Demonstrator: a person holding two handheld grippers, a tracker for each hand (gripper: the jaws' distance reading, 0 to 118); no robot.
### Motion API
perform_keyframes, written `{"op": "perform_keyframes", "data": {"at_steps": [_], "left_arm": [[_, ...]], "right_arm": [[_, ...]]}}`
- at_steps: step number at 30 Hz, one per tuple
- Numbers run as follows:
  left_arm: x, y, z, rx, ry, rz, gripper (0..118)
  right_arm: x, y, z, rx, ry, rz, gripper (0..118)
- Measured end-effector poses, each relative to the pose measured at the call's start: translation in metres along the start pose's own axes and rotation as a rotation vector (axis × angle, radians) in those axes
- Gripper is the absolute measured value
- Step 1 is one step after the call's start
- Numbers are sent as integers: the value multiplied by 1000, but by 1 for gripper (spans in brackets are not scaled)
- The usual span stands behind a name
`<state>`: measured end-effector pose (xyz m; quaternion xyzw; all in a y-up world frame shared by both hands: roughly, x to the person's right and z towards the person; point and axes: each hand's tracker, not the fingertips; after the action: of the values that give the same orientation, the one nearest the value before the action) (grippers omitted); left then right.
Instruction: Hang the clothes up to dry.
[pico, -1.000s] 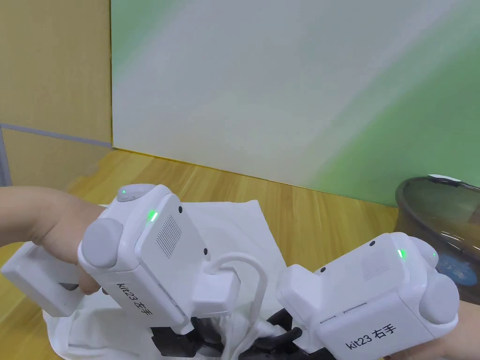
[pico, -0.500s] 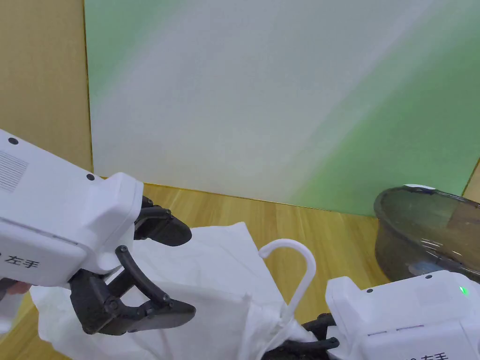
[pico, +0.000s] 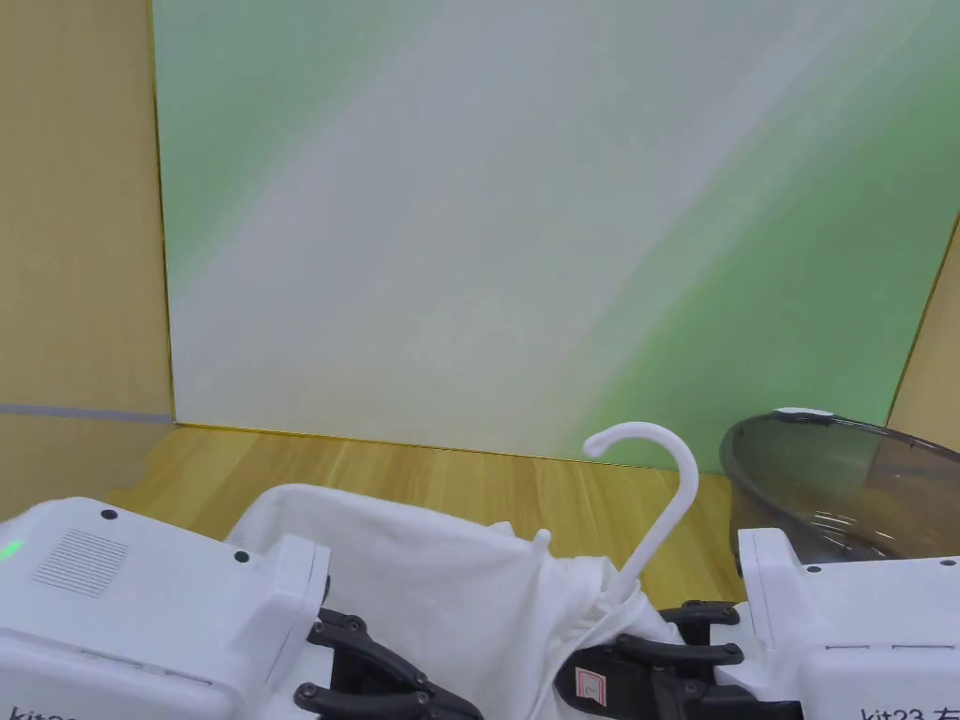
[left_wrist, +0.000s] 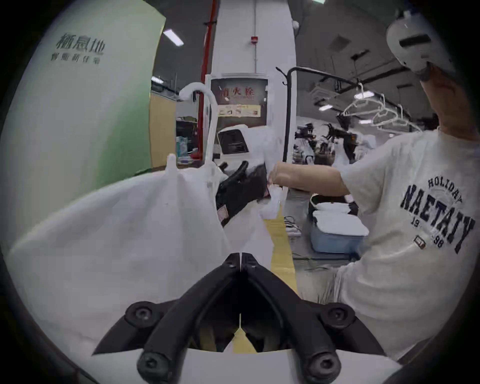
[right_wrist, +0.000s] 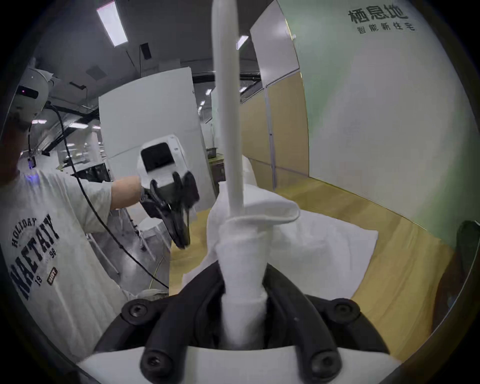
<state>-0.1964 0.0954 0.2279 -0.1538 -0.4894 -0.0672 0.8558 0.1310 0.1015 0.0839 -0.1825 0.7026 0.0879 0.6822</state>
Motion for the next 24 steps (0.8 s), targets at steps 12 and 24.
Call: {"op": "perform_keyframes", "data": {"at_steps": [12, 24], "left_arm": [[-5, 33, -26, -15, -49, -44, 0], [65, 119, -239, -34, -597, -297, 0]], "right_arm": [[-13, -8, 38, 36, -73, -23, 4], [-171, -115, 252, 171, -653, -221, 4]]}}
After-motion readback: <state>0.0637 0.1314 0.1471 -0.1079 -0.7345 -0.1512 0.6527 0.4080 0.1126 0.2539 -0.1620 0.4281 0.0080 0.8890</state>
